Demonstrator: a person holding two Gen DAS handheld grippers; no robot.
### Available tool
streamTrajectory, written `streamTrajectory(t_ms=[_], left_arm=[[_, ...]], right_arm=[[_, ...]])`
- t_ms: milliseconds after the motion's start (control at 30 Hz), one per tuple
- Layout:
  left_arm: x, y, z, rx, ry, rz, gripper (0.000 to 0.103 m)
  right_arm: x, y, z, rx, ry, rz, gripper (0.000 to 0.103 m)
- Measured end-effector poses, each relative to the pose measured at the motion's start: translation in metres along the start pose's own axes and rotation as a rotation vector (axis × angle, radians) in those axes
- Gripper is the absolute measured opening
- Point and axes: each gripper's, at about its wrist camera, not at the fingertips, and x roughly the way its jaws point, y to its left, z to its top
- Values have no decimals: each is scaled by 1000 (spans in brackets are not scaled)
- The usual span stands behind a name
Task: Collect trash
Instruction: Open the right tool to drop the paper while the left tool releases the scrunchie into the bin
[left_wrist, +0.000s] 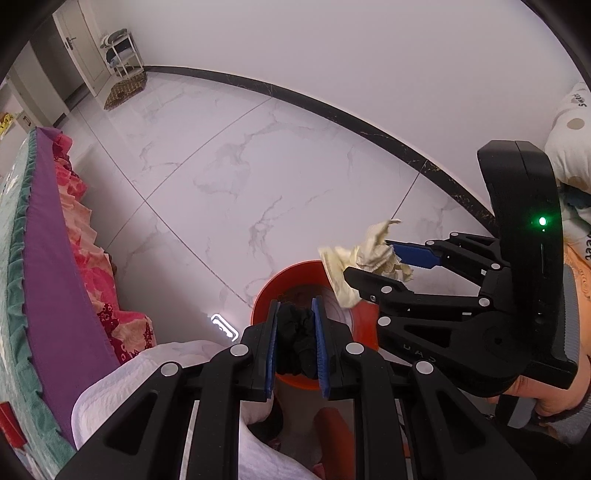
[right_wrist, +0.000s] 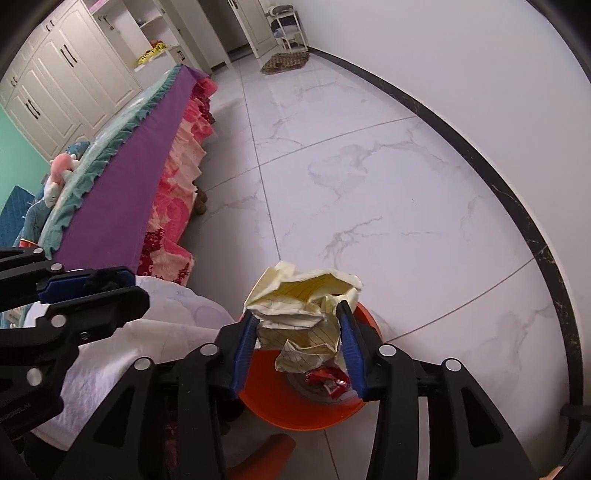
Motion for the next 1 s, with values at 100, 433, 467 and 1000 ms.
streamTrajectory(t_ms=[100,433,467,1000], left_arm=[[2,1,1,-6,7,-2,19],[4,-2,1,-2,11,-2,20],[4,-2,1,-1,10,-2,22],[3,-4,4,12,3,25,43]], right_arm=[[3,-2,0,6,9,-1,57],[-15,-9,4,34,-46,-17,58],[-18,-9,5,37,-53,-20,58],[-27,-14,10,39,-67,-13,58]])
